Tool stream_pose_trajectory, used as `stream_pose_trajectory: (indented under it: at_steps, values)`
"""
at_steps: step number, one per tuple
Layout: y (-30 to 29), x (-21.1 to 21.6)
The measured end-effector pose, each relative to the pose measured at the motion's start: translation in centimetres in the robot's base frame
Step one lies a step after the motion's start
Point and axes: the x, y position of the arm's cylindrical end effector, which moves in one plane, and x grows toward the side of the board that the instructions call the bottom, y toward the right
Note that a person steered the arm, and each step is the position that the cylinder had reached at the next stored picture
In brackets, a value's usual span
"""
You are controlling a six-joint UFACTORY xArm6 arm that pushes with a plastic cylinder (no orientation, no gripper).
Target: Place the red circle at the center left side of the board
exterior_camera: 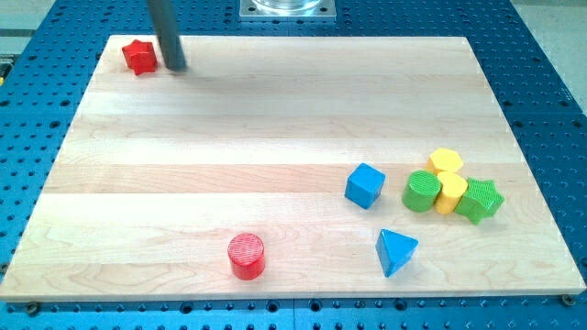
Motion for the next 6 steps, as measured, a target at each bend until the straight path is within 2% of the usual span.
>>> stream_pose_trajectory:
  at_steps: [1,2,3,4,5,6]
  values:
    - [6.4,8.6]
    - [8.5,15.1]
    - [8.5,18.7]
    - [14.0,22.4]
    - [17.6,27.9]
    - [18.9,31.8]
